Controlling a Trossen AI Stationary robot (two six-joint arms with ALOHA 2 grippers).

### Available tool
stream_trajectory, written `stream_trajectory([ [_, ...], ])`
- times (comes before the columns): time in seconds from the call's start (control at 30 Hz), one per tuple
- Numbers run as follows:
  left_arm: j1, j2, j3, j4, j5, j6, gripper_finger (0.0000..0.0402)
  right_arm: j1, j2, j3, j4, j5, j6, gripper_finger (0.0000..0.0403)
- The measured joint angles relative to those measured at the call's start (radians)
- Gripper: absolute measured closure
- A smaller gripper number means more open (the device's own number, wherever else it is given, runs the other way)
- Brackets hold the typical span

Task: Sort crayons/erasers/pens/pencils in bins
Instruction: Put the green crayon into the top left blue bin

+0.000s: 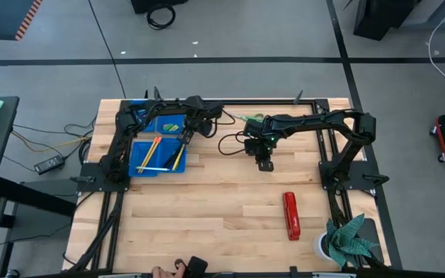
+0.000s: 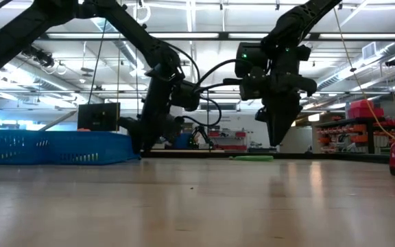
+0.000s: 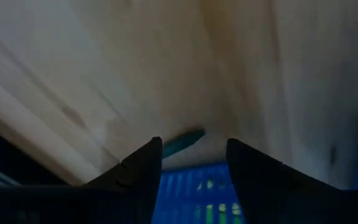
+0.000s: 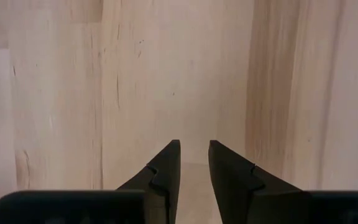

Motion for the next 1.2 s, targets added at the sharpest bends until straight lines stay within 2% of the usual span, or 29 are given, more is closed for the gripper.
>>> stream_trajectory([
  [0.23, 0.002, 0.000, 0.000, 0.005, -0.106, 0.016, 0.0204, 0.000, 0.000, 0.000, -0.003, -0.002, -0.002, 0.0313],
  [0.8, 0.008, 0.086, 0.004, 0.037, -0.153, 0.028, 0.0201, 0.000, -0.001, 0.000, -0.002, -0.002, -0.011, 0.0313],
  [0.93, 0.008, 0.088, 0.003, 0.041, -0.188, 0.027, 0.0210, 0.000, -0.001, 0.000, 0.000, -0.005, -0.011, 0.0313],
  [1.2, 0.004, 0.090, 0.002, 0.044, -0.192, 0.048, 0.0241, 0.000, -0.001, 0.000, 0.001, -0.005, -0.014, 0.0313],
])
